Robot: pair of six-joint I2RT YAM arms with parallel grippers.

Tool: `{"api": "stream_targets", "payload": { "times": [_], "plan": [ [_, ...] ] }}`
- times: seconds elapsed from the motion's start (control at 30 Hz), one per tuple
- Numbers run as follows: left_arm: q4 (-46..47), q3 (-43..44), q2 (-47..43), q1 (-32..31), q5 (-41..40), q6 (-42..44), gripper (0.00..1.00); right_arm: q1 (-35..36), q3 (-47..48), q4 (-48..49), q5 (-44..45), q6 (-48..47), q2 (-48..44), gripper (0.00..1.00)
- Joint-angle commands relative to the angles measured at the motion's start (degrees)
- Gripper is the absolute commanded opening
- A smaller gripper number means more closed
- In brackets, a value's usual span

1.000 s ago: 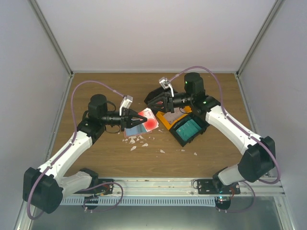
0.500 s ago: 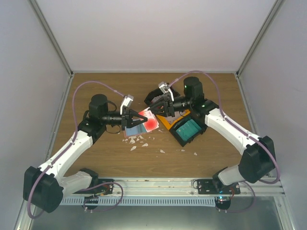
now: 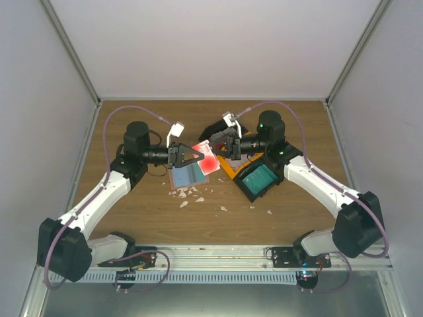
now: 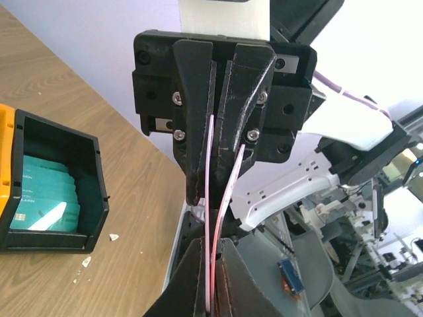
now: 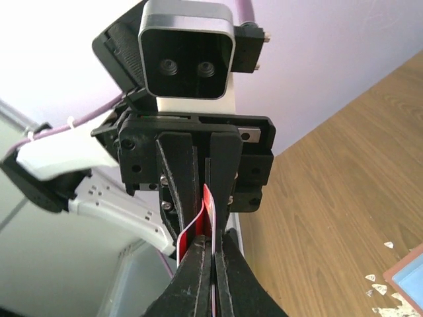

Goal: Put the credit cards into the card holder
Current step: Insert the credit card into the card holder.

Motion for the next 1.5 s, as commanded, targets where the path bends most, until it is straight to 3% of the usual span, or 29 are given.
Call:
{"api": "stream_targets", "payload": {
  "times": [0.0, 0.17, 0.43, 1.27, 1.47],
  "plan": [
    [7.27, 2.77, 2.93, 2.15, -1.47, -6.42, 0.01, 0.92, -0.28, 6.38, 3.85, 12.29, -0.04, 0.0],
    [8.46, 3.75, 7.04, 4.76, 1.72, -10.68, 0.02, -2.05, 0.98, 9.8, 5.21, 21.02, 1.42, 0.0],
    [7.69, 4.73, 11.47, 7.05, 3.77, -11.41, 0.04, -6.04, 3.27, 7.36, 6.15, 23.55, 4.21, 0.0],
    [6.08, 2.76, 14.94, 8.91, 5.66, -10.37, 0.06, -14.27, 5.65, 6.38, 7.71, 22.53, 8.47, 0.01],
    [4.39, 2.31, 14.91, 9.62, 5.04, -9.31, 0.0, -15.55, 5.95, 2.39, 9.93, 18.46, 7.94, 0.01]
  ]
}}
